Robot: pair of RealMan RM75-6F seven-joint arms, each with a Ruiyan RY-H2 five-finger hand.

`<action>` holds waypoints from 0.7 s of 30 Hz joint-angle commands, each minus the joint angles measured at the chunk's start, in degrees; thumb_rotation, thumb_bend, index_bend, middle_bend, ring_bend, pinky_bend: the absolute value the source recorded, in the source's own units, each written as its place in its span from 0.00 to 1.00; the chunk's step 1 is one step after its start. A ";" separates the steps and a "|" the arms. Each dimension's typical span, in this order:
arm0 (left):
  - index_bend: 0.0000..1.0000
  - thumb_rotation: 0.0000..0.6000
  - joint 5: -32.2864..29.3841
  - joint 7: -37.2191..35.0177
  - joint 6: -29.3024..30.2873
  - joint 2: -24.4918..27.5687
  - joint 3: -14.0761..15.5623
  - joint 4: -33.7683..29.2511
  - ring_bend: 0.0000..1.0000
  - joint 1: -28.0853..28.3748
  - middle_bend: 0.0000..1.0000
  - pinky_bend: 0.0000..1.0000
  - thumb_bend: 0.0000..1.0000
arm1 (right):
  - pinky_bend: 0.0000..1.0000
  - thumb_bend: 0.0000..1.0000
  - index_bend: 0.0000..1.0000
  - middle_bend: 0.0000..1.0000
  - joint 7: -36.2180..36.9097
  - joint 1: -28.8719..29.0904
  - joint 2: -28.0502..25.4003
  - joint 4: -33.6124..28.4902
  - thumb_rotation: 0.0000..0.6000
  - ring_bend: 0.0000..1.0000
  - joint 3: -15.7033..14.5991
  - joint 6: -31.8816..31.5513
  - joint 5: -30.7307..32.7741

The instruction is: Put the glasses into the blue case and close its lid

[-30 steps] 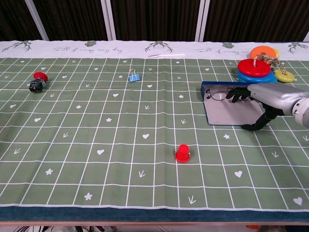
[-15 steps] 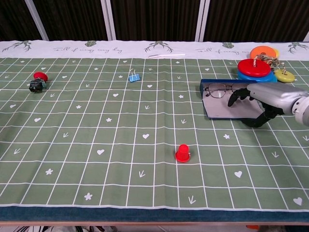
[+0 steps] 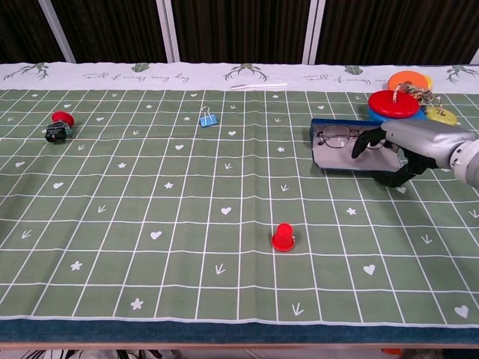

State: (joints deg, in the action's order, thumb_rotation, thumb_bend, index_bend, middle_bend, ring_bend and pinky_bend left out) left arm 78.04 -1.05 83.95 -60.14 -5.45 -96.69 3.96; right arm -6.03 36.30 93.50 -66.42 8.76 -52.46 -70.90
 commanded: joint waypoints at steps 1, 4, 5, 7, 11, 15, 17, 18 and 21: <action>0.10 1.00 -0.03 0.07 -0.05 0.00 0.02 0.02 0.00 0.01 0.00 0.00 0.23 | 0.21 0.55 0.33 0.26 0.27 0.49 0.57 0.71 1.00 0.20 0.73 -0.21 0.07; 0.10 1.00 -0.02 0.17 -0.09 -0.03 0.04 0.04 0.00 0.02 0.00 0.00 0.23 | 0.21 0.55 0.33 0.26 0.58 1.18 1.40 1.92 1.00 0.20 1.74 -0.35 0.29; 0.10 1.00 -0.03 0.21 -0.09 -0.04 0.03 0.05 0.00 0.03 0.00 0.00 0.23 | 0.21 0.55 0.33 0.26 0.58 1.51 1.73 2.50 1.00 0.20 2.11 -0.25 0.46; 0.10 1.00 -0.06 0.26 -0.12 -0.03 0.03 0.03 0.00 0.04 0.00 0.00 0.23 | 0.21 0.55 0.33 0.26 0.68 2.04 2.26 3.34 1.00 0.20 2.64 0.02 0.72; 0.10 1.00 -0.11 0.29 -0.14 -0.01 0.01 0.03 0.00 0.05 0.00 0.00 0.23 | 0.21 0.55 0.33 0.26 0.43 2.93 3.15 4.94 1.00 0.20 3.41 0.61 1.31; 0.10 1.00 -0.16 0.21 -0.09 0.05 -0.04 -0.03 0.00 0.02 0.00 0.00 0.23 | 0.21 0.55 0.33 0.26 -0.16 3.70 4.05 6.58 1.00 0.20 3.98 1.24 2.05; 0.10 1.00 -0.20 0.20 -0.11 0.06 -0.05 -0.05 0.00 0.02 0.00 0.00 0.23 | 0.21 0.54 0.34 0.26 -0.22 3.94 4.31 7.09 1.00 0.20 4.26 1.70 2.57; 0.10 1.00 -0.20 0.21 -0.12 0.07 -0.05 -0.06 0.00 0.02 0.00 0.00 0.23 | 0.21 0.54 0.35 0.26 -0.24 4.02 4.36 7.22 1.00 0.20 4.33 1.89 2.76; 0.11 1.00 -0.24 0.25 -0.17 0.08 -0.02 -0.10 0.00 0.02 0.00 0.00 0.23 | 0.21 0.50 0.39 0.26 0.00 4.07 4.32 7.09 1.00 0.20 4.49 2.31 3.20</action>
State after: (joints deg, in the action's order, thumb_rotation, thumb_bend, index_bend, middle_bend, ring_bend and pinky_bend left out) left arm 77.81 -0.80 83.78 -60.06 -5.48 -96.78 3.97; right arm -6.12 40.36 97.83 -59.25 13.19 -50.21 -67.79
